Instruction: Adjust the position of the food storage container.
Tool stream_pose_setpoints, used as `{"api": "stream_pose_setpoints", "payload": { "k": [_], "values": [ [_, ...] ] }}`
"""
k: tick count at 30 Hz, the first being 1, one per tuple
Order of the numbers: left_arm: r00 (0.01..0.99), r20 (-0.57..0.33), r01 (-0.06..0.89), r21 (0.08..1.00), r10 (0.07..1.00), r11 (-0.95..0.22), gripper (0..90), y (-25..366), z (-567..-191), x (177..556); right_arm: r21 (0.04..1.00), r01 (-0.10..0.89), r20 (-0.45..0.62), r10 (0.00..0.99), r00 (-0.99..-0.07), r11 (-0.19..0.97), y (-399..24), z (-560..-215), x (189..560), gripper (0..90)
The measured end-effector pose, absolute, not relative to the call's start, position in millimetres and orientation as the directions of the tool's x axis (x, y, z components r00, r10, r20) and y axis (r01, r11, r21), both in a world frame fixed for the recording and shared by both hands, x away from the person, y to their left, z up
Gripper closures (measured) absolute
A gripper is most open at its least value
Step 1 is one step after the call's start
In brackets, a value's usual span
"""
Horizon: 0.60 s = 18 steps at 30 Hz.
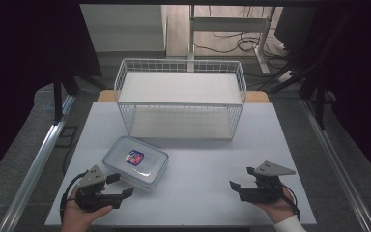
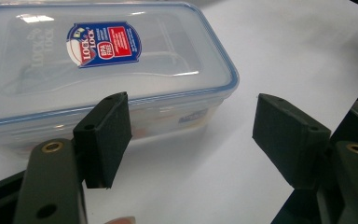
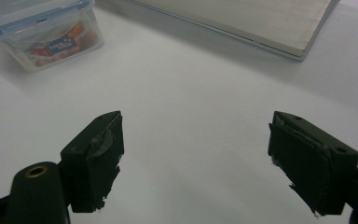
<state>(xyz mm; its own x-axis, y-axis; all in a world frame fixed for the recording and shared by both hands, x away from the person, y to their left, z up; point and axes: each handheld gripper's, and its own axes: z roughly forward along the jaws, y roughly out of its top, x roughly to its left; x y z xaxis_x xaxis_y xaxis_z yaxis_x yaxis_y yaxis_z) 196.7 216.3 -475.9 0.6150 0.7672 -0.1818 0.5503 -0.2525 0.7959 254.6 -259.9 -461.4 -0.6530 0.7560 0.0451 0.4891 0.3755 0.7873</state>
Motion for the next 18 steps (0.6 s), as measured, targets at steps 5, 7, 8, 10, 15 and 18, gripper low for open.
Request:
{"api": "stream_pose_setpoints", "payload": {
  "k": [5,7,8,10,15,18],
  "values": [
    [0.606,-0.185,0.555,0.795,0.773,-0.245,27.6,216.7,-471.9,195.4,0.79,0.481,0.033,0.757,-0.652,0.38,-262.3,-459.4,255.0,18.4],
    [0.601,-0.184,0.564,0.788,0.778,-0.249,27.2,216.9,-471.1,197.0,0.791,0.486,0.044,0.759,-0.65,0.371,-263.4,-458.8,255.9,18.5],
    [0.601,-0.184,0.564,0.788,0.778,-0.249,27.1,216.9,-471.1,197.0,0.791,0.486,0.044,0.759,-0.65,0.371,-263.4,-458.8,255.9,18.5],
    [0.596,-0.181,0.567,0.784,0.782,-0.251,27.1,216.7,-469.4,198.8,0.79,0.483,0.041,0.753,-0.656,0.378,-263.3,-459.6,256.2,18.6],
    [0.596,-0.164,0.557,0.79,0.786,-0.257,27.1,217.1,-454.3,202.8,0.786,0.482,0.046,0.74,-0.67,0.387,-263.1,-460.2,254.2,19.6],
    [0.596,-0.153,0.547,0.796,0.788,-0.259,27.1,218.8,-445.8,203.7,0.788,0.483,0.053,0.739,-0.672,0.382,-263.7,-459.4,253.7,20.0]
  ]
}}
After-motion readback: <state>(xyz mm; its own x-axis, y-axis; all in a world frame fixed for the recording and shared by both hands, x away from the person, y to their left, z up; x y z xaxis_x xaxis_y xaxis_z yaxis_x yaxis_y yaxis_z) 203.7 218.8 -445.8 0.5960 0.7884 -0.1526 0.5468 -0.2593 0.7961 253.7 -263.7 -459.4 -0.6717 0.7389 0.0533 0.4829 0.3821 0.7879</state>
